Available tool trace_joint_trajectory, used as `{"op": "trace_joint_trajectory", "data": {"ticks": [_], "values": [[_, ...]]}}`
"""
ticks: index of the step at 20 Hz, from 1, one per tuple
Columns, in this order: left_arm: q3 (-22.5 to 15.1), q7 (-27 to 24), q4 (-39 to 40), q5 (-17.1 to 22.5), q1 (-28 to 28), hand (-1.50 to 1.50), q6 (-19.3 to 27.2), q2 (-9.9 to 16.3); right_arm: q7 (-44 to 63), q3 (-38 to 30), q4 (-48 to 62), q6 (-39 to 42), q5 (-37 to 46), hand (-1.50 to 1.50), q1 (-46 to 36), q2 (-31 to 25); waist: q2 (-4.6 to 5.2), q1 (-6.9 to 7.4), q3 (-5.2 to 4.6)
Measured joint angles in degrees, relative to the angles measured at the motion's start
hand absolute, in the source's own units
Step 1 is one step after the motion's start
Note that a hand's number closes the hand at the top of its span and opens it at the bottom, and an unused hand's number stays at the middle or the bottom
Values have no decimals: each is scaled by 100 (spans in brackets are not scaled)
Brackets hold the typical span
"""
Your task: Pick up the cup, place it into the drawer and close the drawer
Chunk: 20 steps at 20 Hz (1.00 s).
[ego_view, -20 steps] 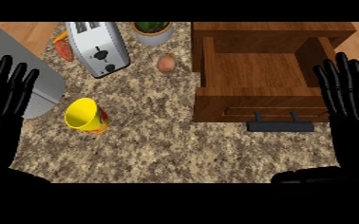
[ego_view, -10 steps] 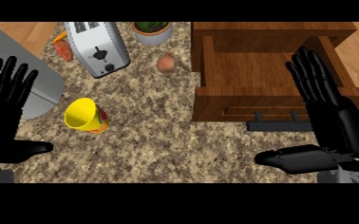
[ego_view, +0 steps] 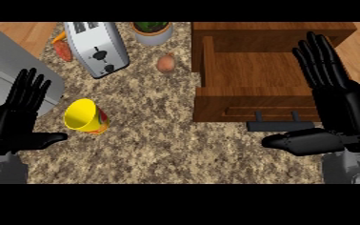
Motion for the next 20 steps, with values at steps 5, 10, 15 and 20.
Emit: {"op": "trace_joint_trajectory", "data": {"ticks": [5, 10, 15, 20], "values": [[13, -764, 1103, -449, -163, -150, 22, 31, 145, 15, -64, -38, 56, -150, -123, 11, -1, -11, 0], [39, -1484, 2216, -713, -337, -150, -120, 164, 342, -72, -130, -35, -14, -150, -243, -24, -2, -10, -2], [72, -2385, 3706, -1054, -805, -150, -169, 346, 194, -113, 122, -18, 49, -150, -378, -20, 7, -26, -4], [86, -3361, 5082, -1389, -1242, -150, -125, 481, 183, -182, 39, 115, -65, -150, -269, -82, 18, -66, -8]]}}
